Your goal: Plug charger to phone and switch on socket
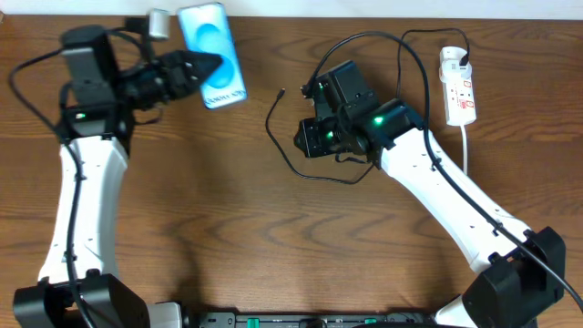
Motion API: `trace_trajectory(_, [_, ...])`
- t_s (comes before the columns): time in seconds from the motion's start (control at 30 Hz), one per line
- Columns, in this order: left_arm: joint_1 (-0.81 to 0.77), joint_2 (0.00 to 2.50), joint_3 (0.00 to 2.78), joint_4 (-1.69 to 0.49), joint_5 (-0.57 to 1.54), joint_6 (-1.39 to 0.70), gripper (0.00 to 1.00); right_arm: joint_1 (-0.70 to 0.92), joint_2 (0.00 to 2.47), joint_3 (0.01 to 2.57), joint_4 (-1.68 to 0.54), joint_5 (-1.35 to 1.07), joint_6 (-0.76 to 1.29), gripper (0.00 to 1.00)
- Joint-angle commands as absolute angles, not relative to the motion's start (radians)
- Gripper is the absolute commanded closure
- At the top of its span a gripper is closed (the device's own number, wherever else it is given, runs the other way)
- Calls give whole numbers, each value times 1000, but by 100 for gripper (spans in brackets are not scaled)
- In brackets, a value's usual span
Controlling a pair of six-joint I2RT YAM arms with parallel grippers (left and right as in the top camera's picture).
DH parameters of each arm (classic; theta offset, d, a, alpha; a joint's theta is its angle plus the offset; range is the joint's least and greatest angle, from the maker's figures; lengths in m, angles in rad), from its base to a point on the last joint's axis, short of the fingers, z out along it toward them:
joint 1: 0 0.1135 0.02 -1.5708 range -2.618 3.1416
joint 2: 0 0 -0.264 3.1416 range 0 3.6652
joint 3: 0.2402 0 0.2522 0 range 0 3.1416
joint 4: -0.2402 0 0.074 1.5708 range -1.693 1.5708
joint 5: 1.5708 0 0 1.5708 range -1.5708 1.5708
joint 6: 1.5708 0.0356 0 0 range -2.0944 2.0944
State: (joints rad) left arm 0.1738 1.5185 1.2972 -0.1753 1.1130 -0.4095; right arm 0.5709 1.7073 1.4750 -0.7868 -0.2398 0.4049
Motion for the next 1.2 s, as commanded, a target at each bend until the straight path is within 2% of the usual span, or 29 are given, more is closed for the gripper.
trace_trajectory(0.0, [232,1507,1328,-179,1115,-459,93,570,1773,1472,-744,-155,511,40])
trace_trajectory(0.03, [241,1507,1328,-187,1118,-459,93,570,1794,1472,-712,-156,538,36])
trace_trajectory(0.3, [247,1507,1328,-232,1117,-454,93,556,1964,1541,-548,-136,703,29])
trace_trajectory(0.73, [247,1507,1328,-303,1117,-453,93,545,2372,1911,-538,-140,869,38])
trace_trajectory(1.07, [247,1507,1328,-310,1117,-454,93,548,2450,1941,-492,-59,1016,40])
trace_trajectory(1.17, [247,1507,1328,-310,1117,-454,93,551,2469,1941,-467,-38,1045,43])
